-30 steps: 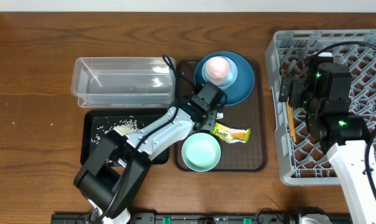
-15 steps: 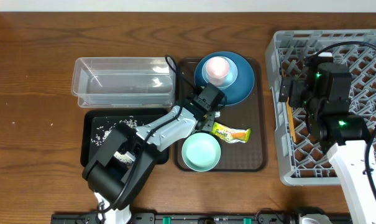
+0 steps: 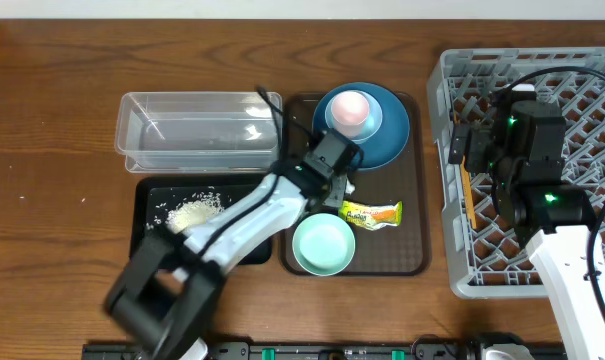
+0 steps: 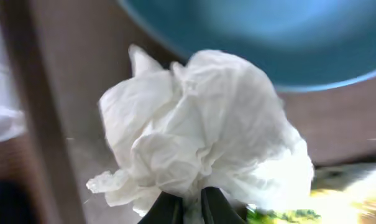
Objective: Sort waste into correct bins and load items into the dishwasher rack
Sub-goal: 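Lift the tissue with the left gripper and drop it into the clear bin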
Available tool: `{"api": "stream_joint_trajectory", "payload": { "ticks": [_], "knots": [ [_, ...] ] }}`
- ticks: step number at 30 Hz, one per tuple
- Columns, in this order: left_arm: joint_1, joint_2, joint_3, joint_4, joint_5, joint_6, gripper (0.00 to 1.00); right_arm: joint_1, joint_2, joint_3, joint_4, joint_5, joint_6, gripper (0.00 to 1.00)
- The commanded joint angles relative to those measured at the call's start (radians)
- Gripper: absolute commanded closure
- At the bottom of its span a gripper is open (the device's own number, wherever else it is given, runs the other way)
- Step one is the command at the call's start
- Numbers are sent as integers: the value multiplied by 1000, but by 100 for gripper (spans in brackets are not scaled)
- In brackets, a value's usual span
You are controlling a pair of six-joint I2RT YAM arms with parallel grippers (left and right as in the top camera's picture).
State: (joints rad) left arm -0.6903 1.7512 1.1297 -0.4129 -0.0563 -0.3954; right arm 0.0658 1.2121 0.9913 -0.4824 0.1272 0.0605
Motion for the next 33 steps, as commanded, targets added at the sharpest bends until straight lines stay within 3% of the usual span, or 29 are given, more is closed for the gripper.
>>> {"api": "stream_joint_trajectory", "payload": {
  "ticks": [1, 7, 13, 23, 33],
  "knots": [
    [0, -128, -6, -3, -37, -5, 90, 6, -2, 9, 0, 0, 13, 1],
    [45, -301, -6, 4, -155, -5, 90, 6, -2, 9, 0, 0, 13, 1],
    [162, -355, -6, 35, -294, -5, 90, 6, -2, 9, 0, -1, 13, 1],
    [374, -233, -6, 63, -293, -5, 88, 6, -2, 9, 0, -1, 13, 1],
    [419, -90, -6, 121, -292, -5, 85, 6, -2, 9, 0, -1, 14, 1]
  ]
}}
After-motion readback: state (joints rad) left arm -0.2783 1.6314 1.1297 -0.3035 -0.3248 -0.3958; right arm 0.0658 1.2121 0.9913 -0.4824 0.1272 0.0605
